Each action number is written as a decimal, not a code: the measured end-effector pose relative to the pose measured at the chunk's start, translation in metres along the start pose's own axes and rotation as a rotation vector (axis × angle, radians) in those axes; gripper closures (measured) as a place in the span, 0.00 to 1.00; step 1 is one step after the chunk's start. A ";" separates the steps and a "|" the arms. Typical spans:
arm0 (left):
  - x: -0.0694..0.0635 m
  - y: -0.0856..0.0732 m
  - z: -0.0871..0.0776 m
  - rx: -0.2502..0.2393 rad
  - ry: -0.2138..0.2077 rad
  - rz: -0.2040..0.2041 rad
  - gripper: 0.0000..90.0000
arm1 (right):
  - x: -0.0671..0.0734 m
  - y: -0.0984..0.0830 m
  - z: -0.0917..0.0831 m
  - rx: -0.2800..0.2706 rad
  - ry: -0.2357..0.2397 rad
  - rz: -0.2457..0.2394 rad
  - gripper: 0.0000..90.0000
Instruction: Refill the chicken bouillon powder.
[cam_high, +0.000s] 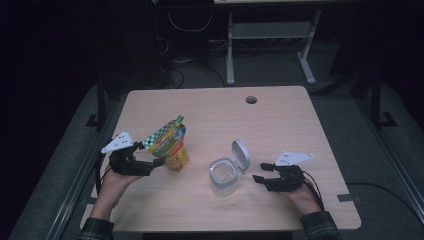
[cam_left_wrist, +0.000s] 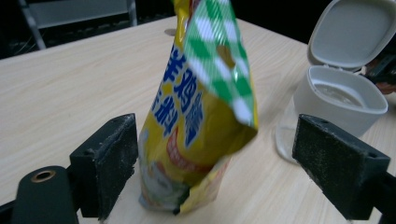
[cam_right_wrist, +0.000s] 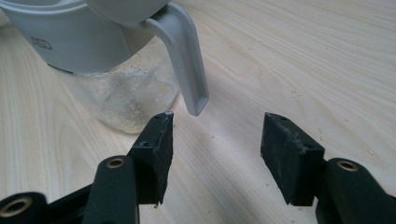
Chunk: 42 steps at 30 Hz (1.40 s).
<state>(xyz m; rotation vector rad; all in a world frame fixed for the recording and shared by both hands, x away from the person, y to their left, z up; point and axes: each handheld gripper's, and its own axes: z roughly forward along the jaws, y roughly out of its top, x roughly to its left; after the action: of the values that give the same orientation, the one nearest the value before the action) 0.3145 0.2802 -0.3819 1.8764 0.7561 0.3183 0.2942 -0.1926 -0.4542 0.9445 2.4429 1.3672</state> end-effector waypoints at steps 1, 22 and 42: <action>0.000 0.001 0.001 0.002 -0.001 0.004 0.16 | 0.000 0.000 0.000 0.001 0.000 0.001 0.48; -0.003 0.016 0.012 -0.029 0.024 0.043 0.64 | -0.001 -0.001 0.000 0.006 -0.012 -0.011 0.48; -0.004 0.019 0.014 0.014 0.069 0.073 1.00 | -0.002 -0.001 -0.002 0.004 -0.018 -0.004 0.48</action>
<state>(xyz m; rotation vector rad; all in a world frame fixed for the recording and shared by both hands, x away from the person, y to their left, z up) 0.3254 0.2624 -0.3699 1.9175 0.7394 0.4265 0.2941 -0.1956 -0.4546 0.9477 2.4339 1.3468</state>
